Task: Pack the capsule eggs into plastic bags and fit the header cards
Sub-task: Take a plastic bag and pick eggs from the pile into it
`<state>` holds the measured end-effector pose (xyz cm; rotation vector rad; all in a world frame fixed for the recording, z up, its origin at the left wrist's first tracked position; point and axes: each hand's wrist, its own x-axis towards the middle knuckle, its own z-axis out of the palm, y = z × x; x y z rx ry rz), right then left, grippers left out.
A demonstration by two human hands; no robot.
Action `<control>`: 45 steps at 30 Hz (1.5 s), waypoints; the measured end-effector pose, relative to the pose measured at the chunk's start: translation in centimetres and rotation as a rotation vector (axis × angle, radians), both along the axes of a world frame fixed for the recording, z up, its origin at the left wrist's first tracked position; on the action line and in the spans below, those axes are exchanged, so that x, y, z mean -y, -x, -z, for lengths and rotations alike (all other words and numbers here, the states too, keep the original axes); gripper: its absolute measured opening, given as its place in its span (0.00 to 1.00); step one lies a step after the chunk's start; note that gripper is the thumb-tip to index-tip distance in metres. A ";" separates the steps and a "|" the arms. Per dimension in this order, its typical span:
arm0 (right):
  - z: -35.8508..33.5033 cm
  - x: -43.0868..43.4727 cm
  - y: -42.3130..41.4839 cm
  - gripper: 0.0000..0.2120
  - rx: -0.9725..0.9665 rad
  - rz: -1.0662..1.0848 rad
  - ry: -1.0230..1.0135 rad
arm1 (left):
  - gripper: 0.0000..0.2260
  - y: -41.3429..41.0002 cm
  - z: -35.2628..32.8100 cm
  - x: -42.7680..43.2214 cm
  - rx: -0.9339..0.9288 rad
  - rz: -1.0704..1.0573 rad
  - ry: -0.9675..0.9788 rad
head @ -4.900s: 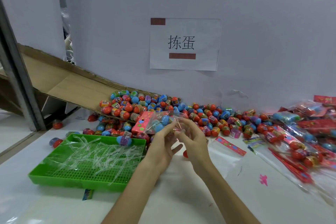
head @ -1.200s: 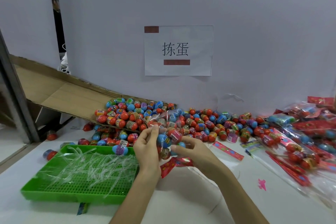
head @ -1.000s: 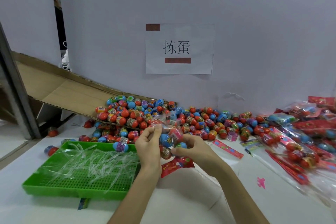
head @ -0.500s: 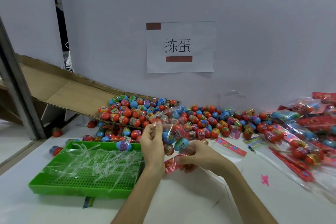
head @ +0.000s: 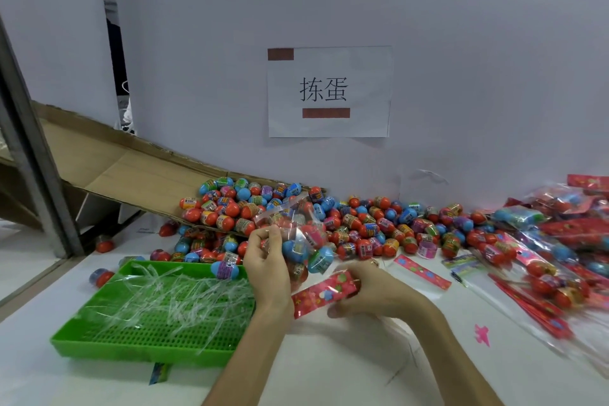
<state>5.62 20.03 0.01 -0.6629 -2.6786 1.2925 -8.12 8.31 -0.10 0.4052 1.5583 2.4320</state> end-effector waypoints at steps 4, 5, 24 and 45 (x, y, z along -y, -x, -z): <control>-1.3 0.2 -0.4 0.32 -0.217 -0.015 0.242 | 0.10 -0.7 0.1 -0.2 -0.084 0.039 0.023; -1.5 0.4 -0.3 0.33 -0.229 -0.026 0.271 | 0.09 -0.9 0.1 -0.3 -0.106 0.056 0.034; -1.5 0.6 1.0 0.02 -0.759 0.446 0.266 | 0.07 -2.2 0.2 -0.4 -0.270 0.230 0.078; -0.1 3.8 2.9 0.10 -0.962 0.420 -0.712 | 0.14 -3.1 0.5 -0.1 -0.581 0.166 0.149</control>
